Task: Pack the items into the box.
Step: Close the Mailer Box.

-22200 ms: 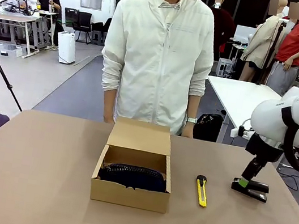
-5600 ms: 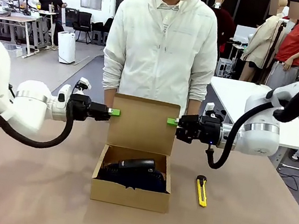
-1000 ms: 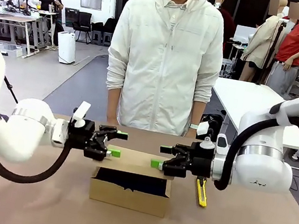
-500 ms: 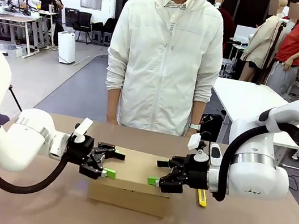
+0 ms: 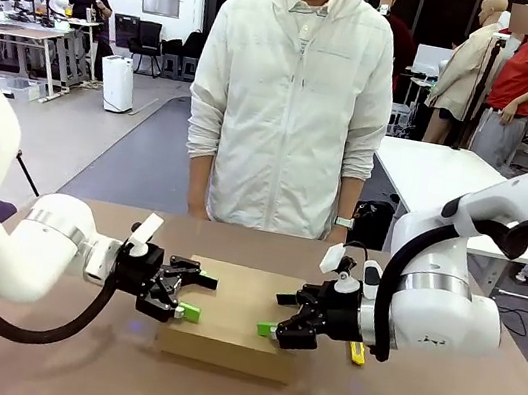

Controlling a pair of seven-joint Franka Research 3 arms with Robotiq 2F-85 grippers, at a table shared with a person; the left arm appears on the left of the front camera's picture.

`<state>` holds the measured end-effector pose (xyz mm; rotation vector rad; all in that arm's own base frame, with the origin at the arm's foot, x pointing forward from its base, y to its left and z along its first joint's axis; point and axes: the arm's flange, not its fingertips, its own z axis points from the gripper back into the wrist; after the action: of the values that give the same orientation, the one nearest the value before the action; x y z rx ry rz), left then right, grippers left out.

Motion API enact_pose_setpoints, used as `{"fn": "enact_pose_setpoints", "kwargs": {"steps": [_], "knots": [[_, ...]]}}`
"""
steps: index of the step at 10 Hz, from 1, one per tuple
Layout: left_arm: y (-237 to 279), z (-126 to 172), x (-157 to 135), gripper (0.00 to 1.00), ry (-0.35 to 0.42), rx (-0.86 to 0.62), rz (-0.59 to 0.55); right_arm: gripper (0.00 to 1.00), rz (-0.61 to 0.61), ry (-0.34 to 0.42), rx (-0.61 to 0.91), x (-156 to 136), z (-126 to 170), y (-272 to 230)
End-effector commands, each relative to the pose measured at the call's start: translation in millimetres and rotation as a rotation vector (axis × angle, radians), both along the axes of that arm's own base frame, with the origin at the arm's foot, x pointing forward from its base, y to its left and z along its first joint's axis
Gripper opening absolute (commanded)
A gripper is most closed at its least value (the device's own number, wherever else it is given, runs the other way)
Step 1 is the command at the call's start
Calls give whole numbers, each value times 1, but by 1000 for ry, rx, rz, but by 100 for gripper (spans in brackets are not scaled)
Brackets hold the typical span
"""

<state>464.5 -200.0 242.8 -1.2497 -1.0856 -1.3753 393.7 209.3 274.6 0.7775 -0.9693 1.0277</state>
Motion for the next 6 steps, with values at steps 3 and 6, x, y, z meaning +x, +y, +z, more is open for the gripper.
{"fn": "enact_pose_setpoints", "kwargs": {"steps": [3, 6], "knots": [[27, 62, -6, 100, -142, -112, 87, 100, -18, -43, 119, 4, 32, -20], [74, 121, -29, 100, 27, -130, 110, 100, 31, 291, 274, -1, 99, -77]]}}
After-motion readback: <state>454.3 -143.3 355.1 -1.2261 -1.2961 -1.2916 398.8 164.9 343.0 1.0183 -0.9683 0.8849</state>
